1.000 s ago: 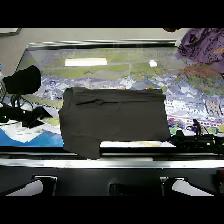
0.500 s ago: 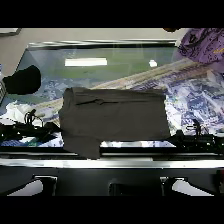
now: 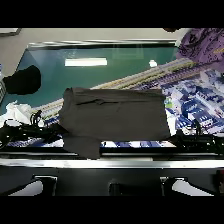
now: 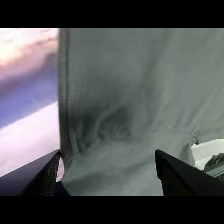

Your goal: Fold the clothes and pants, and hang the long-sleeved shirts on hangers.

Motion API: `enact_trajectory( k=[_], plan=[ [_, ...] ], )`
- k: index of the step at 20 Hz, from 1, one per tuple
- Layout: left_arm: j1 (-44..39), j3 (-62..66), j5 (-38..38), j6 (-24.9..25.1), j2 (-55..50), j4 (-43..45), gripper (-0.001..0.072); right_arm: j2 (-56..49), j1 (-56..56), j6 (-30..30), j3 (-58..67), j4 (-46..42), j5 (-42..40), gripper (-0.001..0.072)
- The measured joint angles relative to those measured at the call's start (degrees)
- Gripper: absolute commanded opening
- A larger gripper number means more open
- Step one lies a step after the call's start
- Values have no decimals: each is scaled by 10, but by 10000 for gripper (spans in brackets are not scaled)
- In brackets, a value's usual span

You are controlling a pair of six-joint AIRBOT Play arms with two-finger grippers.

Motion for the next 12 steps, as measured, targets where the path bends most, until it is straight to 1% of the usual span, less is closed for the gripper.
enact_trajectory(
  k=[1, 2, 3, 4, 5, 7, 8, 9, 12],
  plan=[
    [-7, 0, 1, 0, -4, -2, 641, 0, 0, 0, 0, 0, 0, 34],
    [-13, 0, 2, 0, -8, -3, 543, 0, 0, 2, 0, 0, 0, 34],
    [-19, -1, 7, -1, -12, -1, 387, 0, 0, 2, 0, 0, 0, 34],
    [-23, -2, 13, -1, -15, 7, 262, 0, 0, 2, 0, 0, 0, 34],
    [-26, -2, 17, -1, -17, 12, 243, 0, 0, 2, 0, 0, 0, 34],
    [-30, -2, 18, -2, -18, 7, 231, 0, 0, 2, 0, 0, 0, 34],
    [-31, -2, 18, -2, -18, 6, 99, 0, 0, 2, 0, 0, 0, 34],
    [-32, -2, 21, -3, -19, 6, 18, 0, 0, 2, 0, 0, 0, 34],
    [-33, 1, 21, -3, -17, 1, 17, 0, 0, -1, 0, 2, 1, 33]
  ],
)
